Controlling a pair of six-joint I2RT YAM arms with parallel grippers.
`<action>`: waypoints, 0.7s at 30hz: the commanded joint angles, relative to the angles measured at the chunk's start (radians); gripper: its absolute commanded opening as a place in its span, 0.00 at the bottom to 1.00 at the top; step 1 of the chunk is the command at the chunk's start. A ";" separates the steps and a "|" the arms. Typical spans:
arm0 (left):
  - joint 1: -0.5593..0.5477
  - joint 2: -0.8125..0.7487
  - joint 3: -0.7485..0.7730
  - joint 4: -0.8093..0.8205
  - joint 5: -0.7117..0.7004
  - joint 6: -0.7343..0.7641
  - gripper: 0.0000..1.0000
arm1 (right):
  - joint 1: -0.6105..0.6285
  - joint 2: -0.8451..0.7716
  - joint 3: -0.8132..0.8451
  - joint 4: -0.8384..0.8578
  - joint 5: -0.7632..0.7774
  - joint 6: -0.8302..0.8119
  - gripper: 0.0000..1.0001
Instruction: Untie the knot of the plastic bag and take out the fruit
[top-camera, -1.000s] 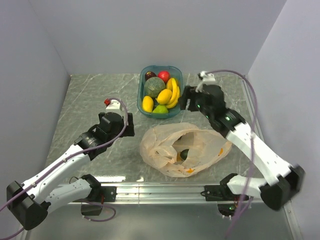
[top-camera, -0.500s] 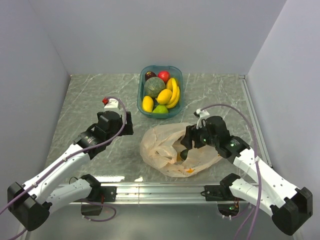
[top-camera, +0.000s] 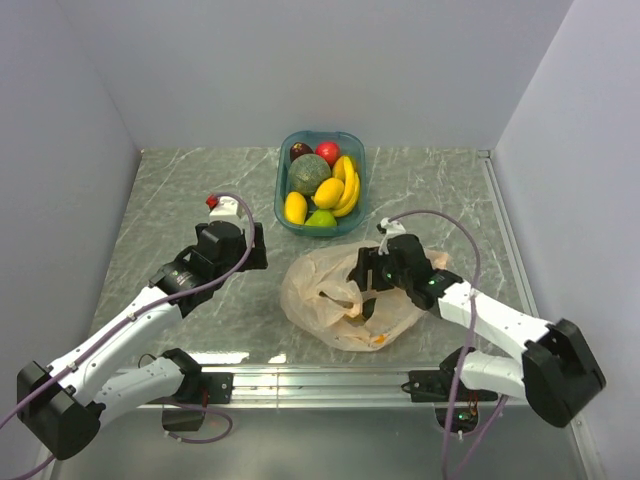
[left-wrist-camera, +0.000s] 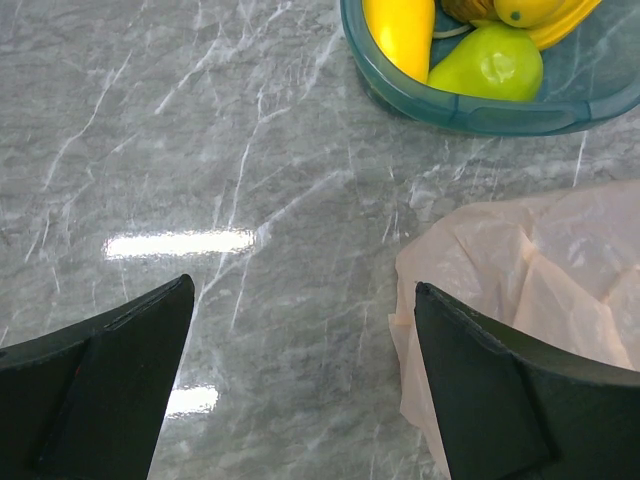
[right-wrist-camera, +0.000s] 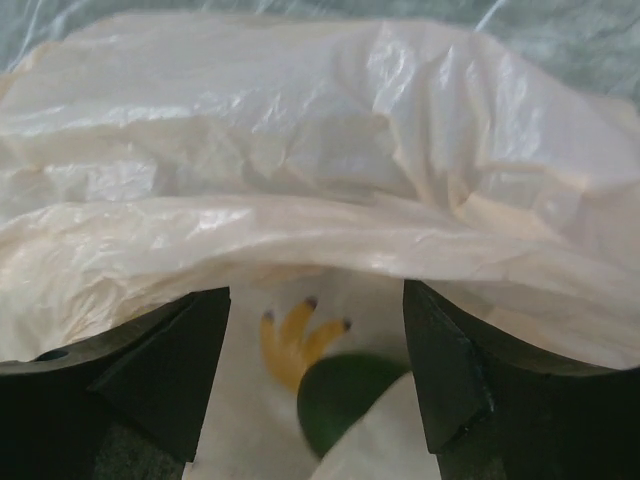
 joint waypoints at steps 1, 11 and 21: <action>0.005 -0.019 -0.007 0.039 0.013 0.009 0.97 | 0.025 0.075 0.013 0.224 0.136 0.031 0.78; 0.005 -0.020 -0.007 0.038 0.018 0.011 0.97 | 0.090 0.328 0.105 0.319 0.404 0.093 0.79; 0.006 -0.023 -0.011 0.038 0.021 0.011 0.97 | 0.134 0.461 0.114 0.401 0.501 0.131 0.67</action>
